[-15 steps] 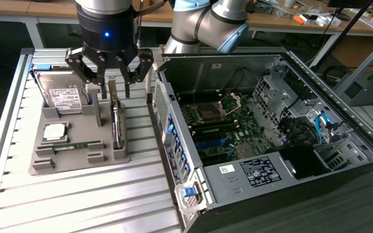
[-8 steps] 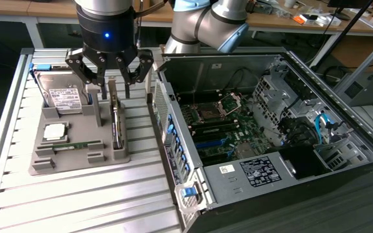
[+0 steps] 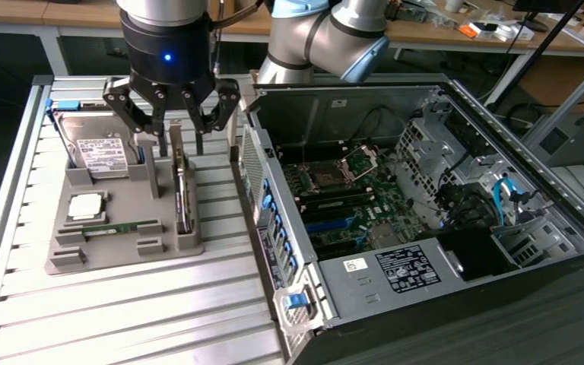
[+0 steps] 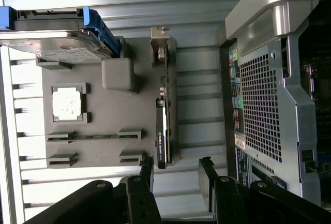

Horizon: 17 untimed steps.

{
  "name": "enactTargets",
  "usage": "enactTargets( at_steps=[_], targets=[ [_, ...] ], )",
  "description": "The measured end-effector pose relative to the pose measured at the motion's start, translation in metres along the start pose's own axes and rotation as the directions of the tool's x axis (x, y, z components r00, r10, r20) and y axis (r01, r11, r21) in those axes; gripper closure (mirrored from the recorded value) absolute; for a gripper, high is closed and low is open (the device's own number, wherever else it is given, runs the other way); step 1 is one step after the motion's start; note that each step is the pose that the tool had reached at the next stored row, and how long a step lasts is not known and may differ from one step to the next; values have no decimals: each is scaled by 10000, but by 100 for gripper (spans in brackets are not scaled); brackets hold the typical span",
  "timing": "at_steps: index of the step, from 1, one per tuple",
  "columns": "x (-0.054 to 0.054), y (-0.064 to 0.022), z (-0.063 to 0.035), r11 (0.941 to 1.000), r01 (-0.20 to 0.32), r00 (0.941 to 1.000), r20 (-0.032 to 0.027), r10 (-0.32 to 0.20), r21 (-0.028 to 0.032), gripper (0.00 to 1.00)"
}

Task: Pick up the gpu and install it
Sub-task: 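Pick up the gpu and move the gpu toward the slot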

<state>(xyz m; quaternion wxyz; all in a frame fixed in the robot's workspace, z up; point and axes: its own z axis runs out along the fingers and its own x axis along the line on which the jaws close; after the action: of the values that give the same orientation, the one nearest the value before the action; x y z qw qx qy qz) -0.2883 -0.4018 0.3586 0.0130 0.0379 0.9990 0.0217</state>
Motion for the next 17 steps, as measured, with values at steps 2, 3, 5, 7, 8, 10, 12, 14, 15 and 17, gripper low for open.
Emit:
enactTargets(
  at_steps=[2, 3, 5, 7, 8, 10, 12, 14, 15, 17],
  targets=[
    [0, -1, 6, 10000, 0, 10000, 0, 0, 0, 52],
    [0, -1, 8, 10000, -1, 10000, 1, 1, 0, 52],
    [0, -1, 12, 10000, 0, 10000, 1, 0, 0, 52],
    [0, -2, 16, 10000, 0, 10000, 1, 0, 0, 52],
    [0, -3, 17, 10000, 0, 10000, 0, 0, 0, 52],
    [0, -3, 21, 10000, 0, 10000, 1, 0, 0, 52],
    [0, -3, 25, 10000, 0, 10000, 1, 0, 0, 52],
    [2, -5, 50, 10000, 0, 10000, 1, 0, 0, 52],
    [2, -5, 51, 10000, 0, 10000, 1, 0, 0, 52],
    [4, -6, 54, 10000, 0, 10000, 1, 0, 0, 52]
  ],
)
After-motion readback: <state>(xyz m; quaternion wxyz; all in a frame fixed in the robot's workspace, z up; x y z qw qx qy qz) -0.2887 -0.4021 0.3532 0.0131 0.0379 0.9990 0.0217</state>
